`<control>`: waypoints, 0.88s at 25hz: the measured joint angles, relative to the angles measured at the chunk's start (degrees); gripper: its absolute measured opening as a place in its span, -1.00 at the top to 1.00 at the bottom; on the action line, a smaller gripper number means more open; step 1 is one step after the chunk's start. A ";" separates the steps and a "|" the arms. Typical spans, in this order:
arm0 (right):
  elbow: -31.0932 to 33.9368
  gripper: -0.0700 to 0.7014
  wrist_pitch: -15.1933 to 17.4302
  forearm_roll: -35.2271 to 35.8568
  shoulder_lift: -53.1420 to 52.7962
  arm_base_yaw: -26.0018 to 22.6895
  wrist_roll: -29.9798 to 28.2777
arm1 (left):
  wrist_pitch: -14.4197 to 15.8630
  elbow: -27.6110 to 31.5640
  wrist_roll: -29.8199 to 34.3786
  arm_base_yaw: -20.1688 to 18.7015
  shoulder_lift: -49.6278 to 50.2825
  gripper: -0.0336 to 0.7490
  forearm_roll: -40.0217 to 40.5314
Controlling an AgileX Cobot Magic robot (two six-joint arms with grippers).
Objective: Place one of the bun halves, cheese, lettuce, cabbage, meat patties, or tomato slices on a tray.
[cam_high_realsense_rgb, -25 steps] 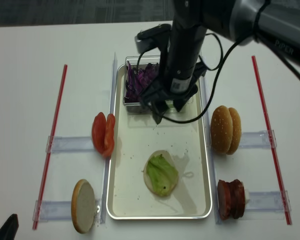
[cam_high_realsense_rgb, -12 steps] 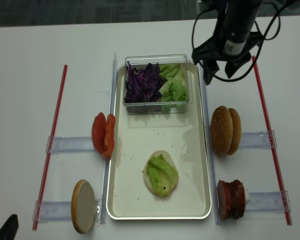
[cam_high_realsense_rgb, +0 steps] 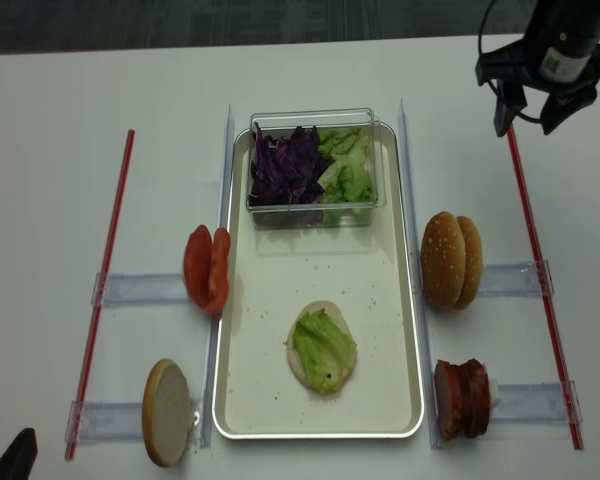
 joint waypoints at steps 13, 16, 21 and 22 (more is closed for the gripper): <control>0.12 -0.43 0.00 0.08 -0.12 -3.13 -0.35 | 0.00 0.00 0.00 0.00 0.00 -0.48 0.00; 2.59 -0.43 -0.11 0.84 -1.84 -3.13 -0.72 | 0.00 0.00 0.00 0.00 0.00 -0.48 0.00; 8.56 -0.43 0.00 0.92 -7.26 -3.13 -1.28 | 0.00 0.00 0.00 0.00 0.00 -0.48 0.00; 9.71 -0.43 0.00 0.92 -8.65 -3.13 -1.36 | 0.00 0.00 0.00 0.00 0.00 -0.48 0.00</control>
